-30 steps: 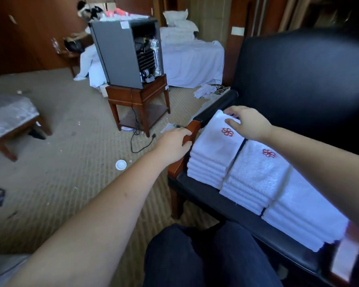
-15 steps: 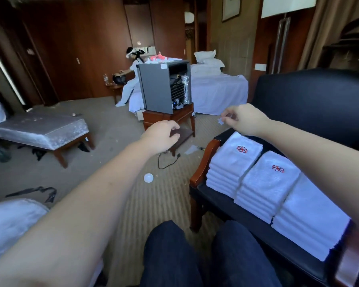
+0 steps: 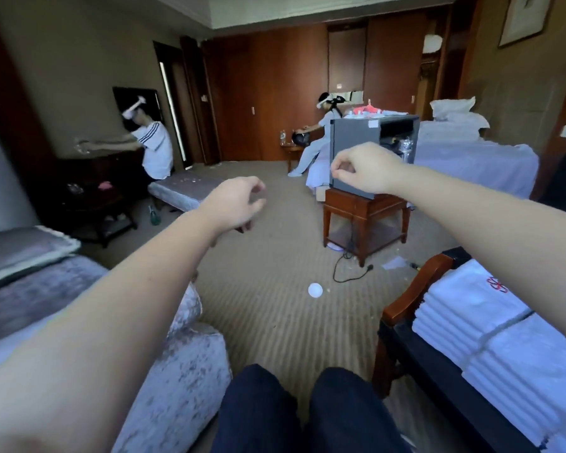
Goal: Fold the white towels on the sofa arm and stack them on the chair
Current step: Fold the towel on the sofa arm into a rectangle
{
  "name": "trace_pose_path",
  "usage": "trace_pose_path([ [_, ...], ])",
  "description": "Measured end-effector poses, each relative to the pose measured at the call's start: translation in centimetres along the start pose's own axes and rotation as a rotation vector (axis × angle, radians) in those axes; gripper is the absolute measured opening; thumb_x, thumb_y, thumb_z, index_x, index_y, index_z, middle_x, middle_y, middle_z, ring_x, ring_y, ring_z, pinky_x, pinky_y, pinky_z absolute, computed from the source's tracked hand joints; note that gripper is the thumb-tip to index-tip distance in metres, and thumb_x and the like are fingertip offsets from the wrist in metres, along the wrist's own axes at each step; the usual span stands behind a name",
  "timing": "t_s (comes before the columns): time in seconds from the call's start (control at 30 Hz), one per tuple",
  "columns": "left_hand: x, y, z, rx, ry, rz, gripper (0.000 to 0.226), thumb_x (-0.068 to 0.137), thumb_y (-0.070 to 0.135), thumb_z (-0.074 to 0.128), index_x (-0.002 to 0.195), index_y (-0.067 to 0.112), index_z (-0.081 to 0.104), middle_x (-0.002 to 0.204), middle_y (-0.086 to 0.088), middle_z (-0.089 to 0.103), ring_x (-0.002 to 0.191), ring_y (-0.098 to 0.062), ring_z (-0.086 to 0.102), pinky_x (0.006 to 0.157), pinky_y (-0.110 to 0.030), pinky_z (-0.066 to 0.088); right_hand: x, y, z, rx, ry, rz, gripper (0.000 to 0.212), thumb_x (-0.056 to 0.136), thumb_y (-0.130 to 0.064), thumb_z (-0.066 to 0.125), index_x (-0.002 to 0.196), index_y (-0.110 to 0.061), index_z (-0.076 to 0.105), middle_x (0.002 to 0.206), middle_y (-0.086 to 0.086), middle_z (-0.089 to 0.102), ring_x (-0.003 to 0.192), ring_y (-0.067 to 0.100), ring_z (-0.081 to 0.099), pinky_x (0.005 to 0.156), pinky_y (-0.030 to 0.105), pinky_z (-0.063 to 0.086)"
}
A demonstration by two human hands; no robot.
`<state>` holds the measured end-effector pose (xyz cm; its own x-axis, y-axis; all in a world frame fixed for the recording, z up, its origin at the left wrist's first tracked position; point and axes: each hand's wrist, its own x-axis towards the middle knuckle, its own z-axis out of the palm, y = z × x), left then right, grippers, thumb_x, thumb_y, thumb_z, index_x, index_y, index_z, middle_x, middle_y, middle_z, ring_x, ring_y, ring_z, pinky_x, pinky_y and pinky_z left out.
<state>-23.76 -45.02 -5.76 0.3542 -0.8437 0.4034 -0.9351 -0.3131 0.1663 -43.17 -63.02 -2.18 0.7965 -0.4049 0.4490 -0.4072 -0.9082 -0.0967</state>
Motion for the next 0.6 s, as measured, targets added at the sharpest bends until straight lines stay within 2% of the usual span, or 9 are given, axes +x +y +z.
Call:
trace_pose_path([
  [0.07,-1.1,-1.6,-1.3,0.035,0.021,-0.046,0.035,0.094,0.022,0.057,0.127,0.009,0.057,0.128,-0.010,0.060,0.119,-0.029,0.054,0.096,-0.033,0.040,1.6,-2.4,0.5,0.021,-0.011,-0.092,0.019,0.097,-0.021,0.051,0.105,-0.016,0.067,0.092,-0.003,0.061,0.087,0.015,0.055,0.073,0.025,0.040],
  [0.2,-4.1,-4.4,-3.6,0.097,0.038,-0.134,0.037,0.093,0.022,0.058,0.128,0.009,0.056,0.130,-0.009,0.060,0.118,-0.027,0.055,0.098,-0.035,0.043,4.3,-7.5,2.8,0.105,-0.025,-0.238,0.021,0.097,-0.024,0.051,0.107,-0.018,0.069,0.096,-0.005,0.064,0.093,0.016,0.060,0.081,0.033,0.052],
  [0.37,-8.9,-8.9,-7.1,0.189,0.078,-0.307,0.036,0.095,0.024,0.055,0.129,0.011,0.056,0.127,-0.006,0.061,0.116,-0.027,0.056,0.096,-0.043,0.046,7.6,-14.4,6.2,0.192,-0.049,-0.410,0.021,0.093,-0.023,0.052,0.102,-0.019,0.071,0.095,-0.004,0.068,0.090,0.020,0.063,0.081,0.040,0.053],
  [0.47,-11.9,-11.8,-9.1,0.211,0.100,-0.437,0.037,0.096,0.024,0.054,0.130,0.012,0.055,0.127,-0.006,0.061,0.115,-0.026,0.057,0.098,-0.040,0.045,9.5,-19.0,8.0,0.239,-0.059,-0.501,0.021,0.094,-0.024,0.052,0.102,-0.018,0.070,0.092,-0.003,0.068,0.090,0.020,0.062,0.079,0.036,0.051],
  [0.53,-14.2,-13.9,-10.3,0.239,0.110,-0.517,0.037,0.095,0.024,0.054,0.130,0.012,0.055,0.130,-0.006,0.061,0.118,-0.025,0.056,0.099,-0.036,0.044,10.5,-22.1,9.2,0.273,-0.073,-0.564,0.020,0.095,-0.026,0.052,0.104,-0.020,0.069,0.086,-0.009,0.063,0.087,0.016,0.060,0.074,0.030,0.047],
  [0.6,-16.6,-15.7,-11.2,0.274,0.116,-0.600,0.037,0.095,0.025,0.054,0.130,0.013,0.054,0.130,-0.007,0.060,0.120,-0.026,0.054,0.099,-0.036,0.043,11.2,-25.1,10.4,0.308,-0.100,-0.629,0.019,0.096,-0.026,0.052,0.104,-0.020,0.069,0.083,-0.013,0.058,0.086,0.015,0.060,0.072,0.029,0.047],
])
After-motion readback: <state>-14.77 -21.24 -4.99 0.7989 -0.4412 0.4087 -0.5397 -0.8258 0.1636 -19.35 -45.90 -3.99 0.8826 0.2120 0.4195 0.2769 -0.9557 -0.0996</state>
